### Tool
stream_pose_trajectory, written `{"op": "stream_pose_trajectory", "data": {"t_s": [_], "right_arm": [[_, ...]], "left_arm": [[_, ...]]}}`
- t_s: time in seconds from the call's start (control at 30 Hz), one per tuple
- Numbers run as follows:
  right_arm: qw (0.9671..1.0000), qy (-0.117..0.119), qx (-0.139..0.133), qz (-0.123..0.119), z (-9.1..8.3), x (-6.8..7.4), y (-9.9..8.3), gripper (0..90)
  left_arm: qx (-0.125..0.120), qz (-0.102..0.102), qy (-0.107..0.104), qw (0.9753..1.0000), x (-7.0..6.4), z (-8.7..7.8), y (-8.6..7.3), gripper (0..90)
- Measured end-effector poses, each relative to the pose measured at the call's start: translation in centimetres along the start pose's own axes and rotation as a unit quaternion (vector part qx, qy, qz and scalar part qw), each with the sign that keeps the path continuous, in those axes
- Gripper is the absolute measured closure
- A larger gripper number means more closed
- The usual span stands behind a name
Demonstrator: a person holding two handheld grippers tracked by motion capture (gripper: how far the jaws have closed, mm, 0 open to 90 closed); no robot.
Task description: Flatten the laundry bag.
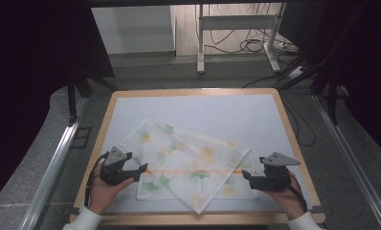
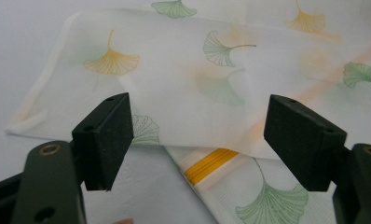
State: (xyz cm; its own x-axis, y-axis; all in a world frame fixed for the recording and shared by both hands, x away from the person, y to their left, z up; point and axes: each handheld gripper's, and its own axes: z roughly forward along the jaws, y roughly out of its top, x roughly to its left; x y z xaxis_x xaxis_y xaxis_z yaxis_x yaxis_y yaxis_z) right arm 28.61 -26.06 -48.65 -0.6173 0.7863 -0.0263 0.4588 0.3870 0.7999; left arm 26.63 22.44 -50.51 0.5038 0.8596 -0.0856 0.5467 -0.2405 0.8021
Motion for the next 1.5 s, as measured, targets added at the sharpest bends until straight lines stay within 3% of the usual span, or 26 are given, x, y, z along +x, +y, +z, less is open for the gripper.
{"op": "stream_pose_trajectory", "data": {"t_s": [0.3, 0.87, 1.13, 1.23, 1.5], "right_arm": [[0.9998, 0.013, 0.007, -0.014, 0.7, 0.3, -0.3, 20.1], [0.998, 0.045, 0.013, -0.043, 1.4, 1.8, 0.6, 24.3], [0.9972, 0.061, 0.014, -0.041, 1.9, 2.0, 1.2, 26.3], [0.9959, 0.072, 0.015, -0.052, 2.3, 2.7, 1.8, 26.3], [0.9914, 0.102, 0.026, -0.078, 2.9, 5.1, 2.8, 25.9]], "left_arm": [[0.015, 0.008, 0.006, 0.9998, -0.4, 0.1, -0.4, 25.0], [0.012, 0.023, 0.0, 0.9997, -1.4, -0.9, -1.2, 25.7], [0.015, 0.019, 0.002, 0.9997, -1.4, -1.2, -1.7, 26.6], [0.014, 0.011, 0.0, 0.9998, -1.4, -1.4, -1.7, 26.6], [0.021, 0.018, -0.004, 0.9996, -1.6, -1.2, -1.8, 26.5]]}}
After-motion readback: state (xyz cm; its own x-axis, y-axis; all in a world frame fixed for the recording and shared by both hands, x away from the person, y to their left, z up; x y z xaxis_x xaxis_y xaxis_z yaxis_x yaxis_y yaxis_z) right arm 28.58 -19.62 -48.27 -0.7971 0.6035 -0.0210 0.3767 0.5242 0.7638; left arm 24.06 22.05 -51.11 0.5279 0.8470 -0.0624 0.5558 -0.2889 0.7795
